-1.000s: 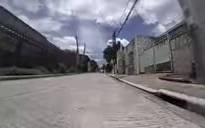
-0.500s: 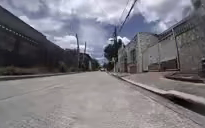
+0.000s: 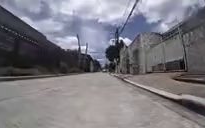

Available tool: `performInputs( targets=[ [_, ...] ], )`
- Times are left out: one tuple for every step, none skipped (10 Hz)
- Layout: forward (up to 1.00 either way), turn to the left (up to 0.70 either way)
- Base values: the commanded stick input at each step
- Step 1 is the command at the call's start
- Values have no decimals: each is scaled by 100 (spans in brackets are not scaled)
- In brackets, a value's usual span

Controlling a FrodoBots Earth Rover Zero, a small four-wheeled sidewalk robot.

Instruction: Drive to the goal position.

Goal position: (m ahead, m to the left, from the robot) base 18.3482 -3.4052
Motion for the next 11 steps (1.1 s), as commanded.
performInputs(
  targets=[
    [70, 0],
    [70, 0],
    [70, 0],
    [70, 0],
    [70, 0],
    [70, 0],
    [70, 0],
    [70, 0],
    [70, 0],
    [70, 0],
    [70, 0]
  ],
)
